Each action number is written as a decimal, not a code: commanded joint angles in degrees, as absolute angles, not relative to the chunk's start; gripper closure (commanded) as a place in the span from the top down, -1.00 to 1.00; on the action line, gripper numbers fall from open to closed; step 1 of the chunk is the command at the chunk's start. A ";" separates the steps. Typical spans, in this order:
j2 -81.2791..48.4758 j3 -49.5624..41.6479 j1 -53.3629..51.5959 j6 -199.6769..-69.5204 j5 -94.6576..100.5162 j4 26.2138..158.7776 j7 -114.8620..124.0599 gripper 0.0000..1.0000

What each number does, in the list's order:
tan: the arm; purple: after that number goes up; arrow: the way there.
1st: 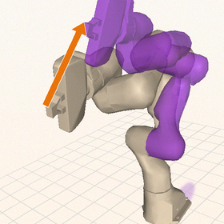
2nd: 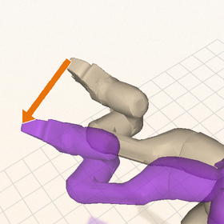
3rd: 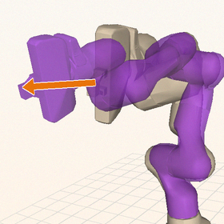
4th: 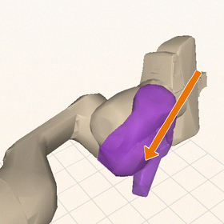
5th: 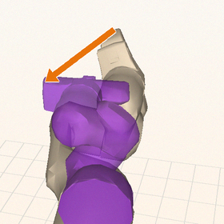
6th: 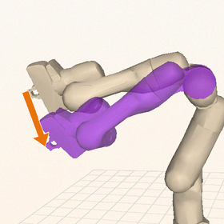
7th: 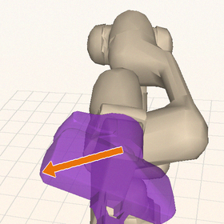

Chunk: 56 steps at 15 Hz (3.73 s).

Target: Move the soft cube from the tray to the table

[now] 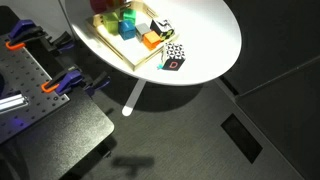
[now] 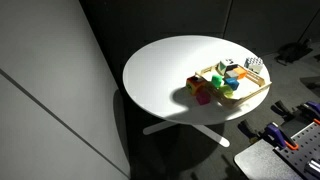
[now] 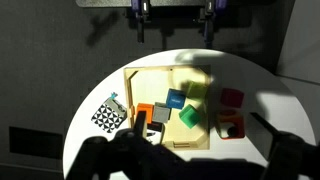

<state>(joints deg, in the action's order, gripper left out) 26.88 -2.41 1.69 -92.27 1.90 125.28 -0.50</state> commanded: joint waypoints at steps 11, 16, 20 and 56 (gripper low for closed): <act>22.01 -2.27 2.06 -92.04 1.74 123.28 0.83 1.00; 18.33 -2.20 2.08 -93.71 1.86 122.33 1.55 1.00; 15.17 -2.17 2.04 -97.38 1.93 122.33 1.93 1.00; -16.29 -3.14 0.97 -125.48 2.50 117.64 17.22 1.00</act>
<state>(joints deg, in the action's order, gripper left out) -16.28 -2.53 1.54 -125.56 2.72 117.71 17.39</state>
